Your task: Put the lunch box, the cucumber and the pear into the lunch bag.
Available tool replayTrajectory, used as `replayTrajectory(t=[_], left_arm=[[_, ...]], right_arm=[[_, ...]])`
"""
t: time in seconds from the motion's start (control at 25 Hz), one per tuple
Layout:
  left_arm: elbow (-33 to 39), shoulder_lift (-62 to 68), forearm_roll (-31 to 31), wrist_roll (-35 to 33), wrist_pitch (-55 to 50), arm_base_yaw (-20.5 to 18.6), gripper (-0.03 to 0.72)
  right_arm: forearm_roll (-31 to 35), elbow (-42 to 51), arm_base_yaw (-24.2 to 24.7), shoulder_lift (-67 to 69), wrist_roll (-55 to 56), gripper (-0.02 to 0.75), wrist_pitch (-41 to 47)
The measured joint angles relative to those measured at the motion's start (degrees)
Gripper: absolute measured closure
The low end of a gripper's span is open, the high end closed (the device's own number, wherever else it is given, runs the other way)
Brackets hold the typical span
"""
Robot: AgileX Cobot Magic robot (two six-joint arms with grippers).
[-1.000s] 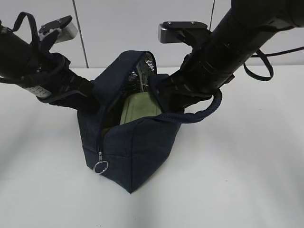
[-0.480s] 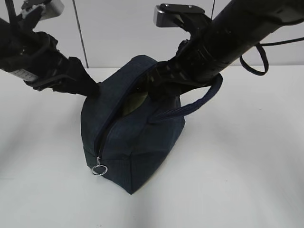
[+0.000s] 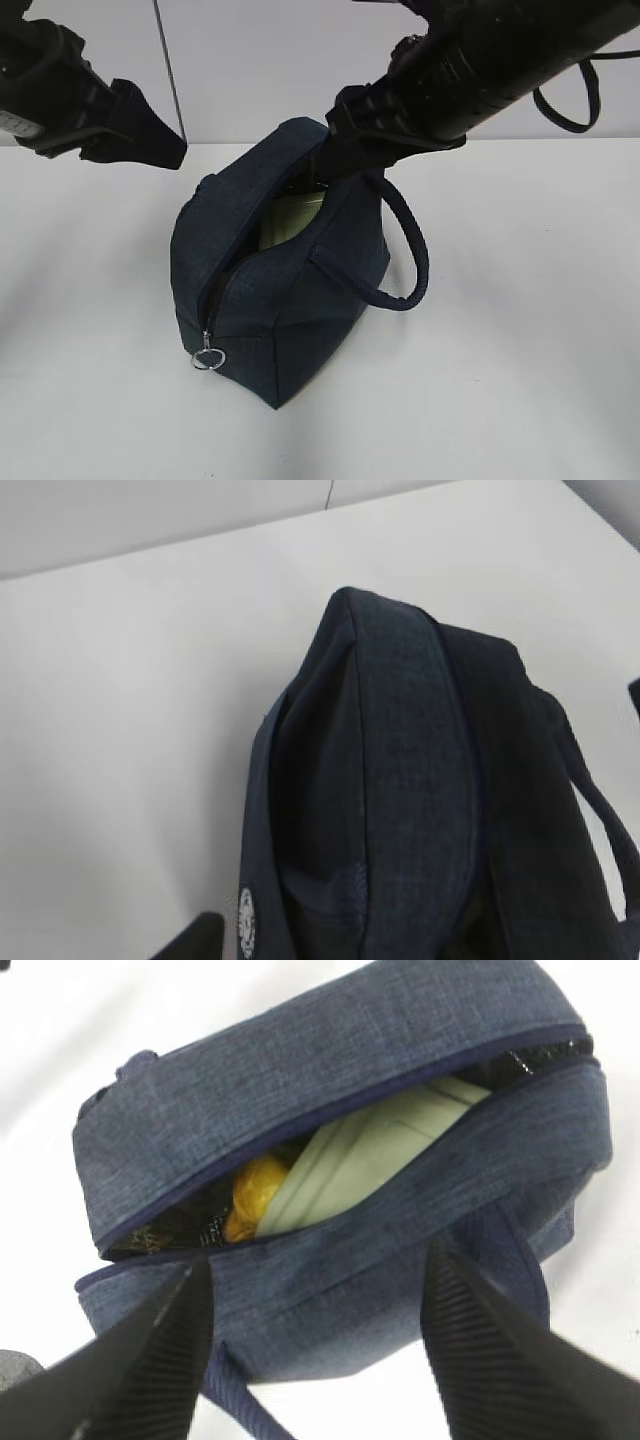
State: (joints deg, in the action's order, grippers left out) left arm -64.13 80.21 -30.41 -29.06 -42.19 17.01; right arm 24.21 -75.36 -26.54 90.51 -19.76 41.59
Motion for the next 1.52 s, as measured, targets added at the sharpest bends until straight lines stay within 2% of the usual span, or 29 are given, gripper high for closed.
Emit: replayTrajectory(t=[0.16,0.44,0.72,1.08,1.2,1.36,1.52], left_arm=[[5.4,-4.0,0.2,0.0,6.7,0.0,0.307],[18.9,-15.7,0.8,-2.3,21.3,0.0,0.314],[30.3,-23.7,0.7,-3.6,32.0,0.2,0.319],[31.0,-25.6,3.1,-8.1,33.1,7.8,0.335],[31.0,-25.6,2.0,-8.2,33.4,8.1,0.349],[31.0,-25.6,0.3,-8.2,33.7,8.1,0.363],[31.0,-25.6,-2.4,-8.2,33.8,8.1,0.366]], right_arm=[[0.8,7.4,0.0,-3.7,-0.1,0.23,-4.8],[1.8,22.3,-1.3,-12.7,-5.4,0.246,-22.8],[2.9,33.1,-4.0,-15.9,-6.7,0.279,-35.3],[4.2,34.9,-5.4,-16.0,-6.8,0.311,-36.8],[4.5,34.9,-5.4,-16.0,-6.8,0.33,-38.1],[6.0,34.9,-5.4,-16.0,-6.8,0.391,-39.7],[5.2,34.9,-5.4,-16.0,-7.9,0.411,-36.8]])
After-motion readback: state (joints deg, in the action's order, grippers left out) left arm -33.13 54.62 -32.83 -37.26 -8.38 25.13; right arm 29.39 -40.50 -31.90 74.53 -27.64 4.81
